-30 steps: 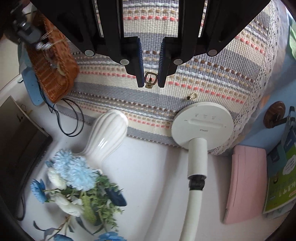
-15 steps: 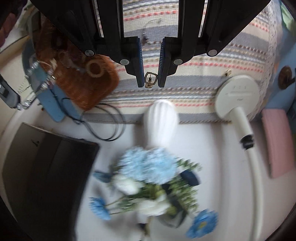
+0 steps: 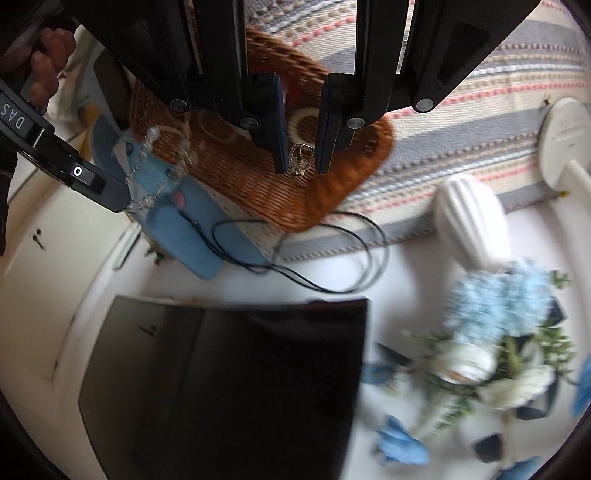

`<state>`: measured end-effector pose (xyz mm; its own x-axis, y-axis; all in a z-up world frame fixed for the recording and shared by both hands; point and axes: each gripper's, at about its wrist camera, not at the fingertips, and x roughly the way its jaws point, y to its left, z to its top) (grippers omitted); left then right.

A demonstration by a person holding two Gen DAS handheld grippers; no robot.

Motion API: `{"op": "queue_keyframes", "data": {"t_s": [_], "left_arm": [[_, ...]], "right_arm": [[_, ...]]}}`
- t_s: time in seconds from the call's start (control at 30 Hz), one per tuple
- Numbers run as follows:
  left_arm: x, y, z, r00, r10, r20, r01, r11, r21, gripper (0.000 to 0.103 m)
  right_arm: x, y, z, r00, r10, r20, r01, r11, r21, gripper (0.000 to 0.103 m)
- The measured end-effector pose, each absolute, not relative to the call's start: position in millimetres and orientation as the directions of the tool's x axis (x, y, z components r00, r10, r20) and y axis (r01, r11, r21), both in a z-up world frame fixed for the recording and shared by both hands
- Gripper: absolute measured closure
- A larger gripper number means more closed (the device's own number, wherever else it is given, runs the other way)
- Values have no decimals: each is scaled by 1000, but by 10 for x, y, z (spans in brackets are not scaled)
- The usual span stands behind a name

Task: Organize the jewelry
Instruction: 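Carry both earrings into the wicker basket, then open both tools and move them back over the cloth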

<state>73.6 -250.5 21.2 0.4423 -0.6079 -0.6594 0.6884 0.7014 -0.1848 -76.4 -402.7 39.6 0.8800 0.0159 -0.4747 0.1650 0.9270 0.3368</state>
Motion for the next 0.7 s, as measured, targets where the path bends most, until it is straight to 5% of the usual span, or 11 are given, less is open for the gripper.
{"op": "queue_keyframes", "data": {"t_s": [0.7], "left_arm": [[608,-3107,-550,301,-504,-809,738,661,-138,88]], "right_arm": [[-736,-4264,-379,769,-37,-639,306,898,316,96]]}}
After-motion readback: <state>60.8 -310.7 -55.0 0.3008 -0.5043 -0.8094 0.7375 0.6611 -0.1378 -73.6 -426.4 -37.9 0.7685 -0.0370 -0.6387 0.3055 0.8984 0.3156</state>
